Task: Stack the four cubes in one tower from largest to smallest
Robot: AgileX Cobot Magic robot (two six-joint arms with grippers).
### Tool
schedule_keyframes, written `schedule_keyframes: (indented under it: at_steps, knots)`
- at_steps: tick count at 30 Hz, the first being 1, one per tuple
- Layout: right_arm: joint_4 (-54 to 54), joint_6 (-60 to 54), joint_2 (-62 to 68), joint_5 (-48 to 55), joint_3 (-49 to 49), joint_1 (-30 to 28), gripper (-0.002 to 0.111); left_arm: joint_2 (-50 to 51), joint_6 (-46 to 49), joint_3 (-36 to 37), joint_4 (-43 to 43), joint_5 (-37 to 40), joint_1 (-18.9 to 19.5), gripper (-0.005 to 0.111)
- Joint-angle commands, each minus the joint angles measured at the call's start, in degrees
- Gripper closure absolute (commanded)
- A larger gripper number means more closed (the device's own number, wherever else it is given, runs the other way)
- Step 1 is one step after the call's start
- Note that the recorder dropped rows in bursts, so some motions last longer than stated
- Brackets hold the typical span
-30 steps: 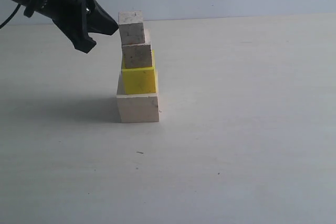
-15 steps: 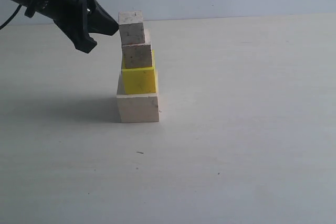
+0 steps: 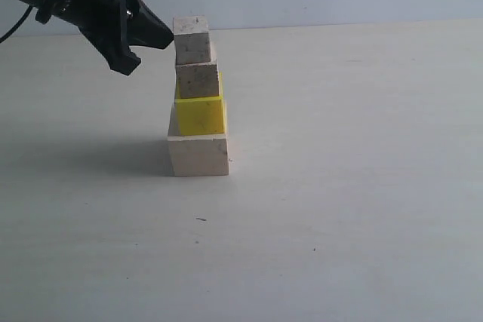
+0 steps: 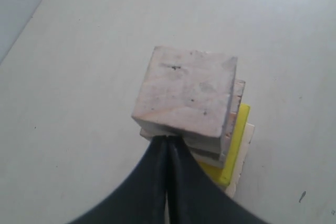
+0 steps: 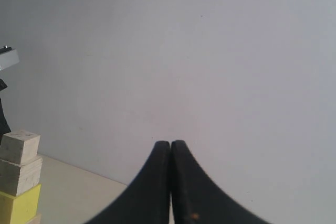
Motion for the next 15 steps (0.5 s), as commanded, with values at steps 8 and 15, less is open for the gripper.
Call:
schedule_keyframes:
  at_steps: [8,15]
  knots:
    - [0.03,0.04,-0.27,-0.21,0.31,0.06,0.108,0.09,0.06,-0.2,-0.87,-1.2,0.03,0.107]
    - [0.03,0.04,-0.27,-0.21,0.31,0.06,0.108,0.09,-0.28,-0.2,-0.48,-1.19,0.03,0.107]
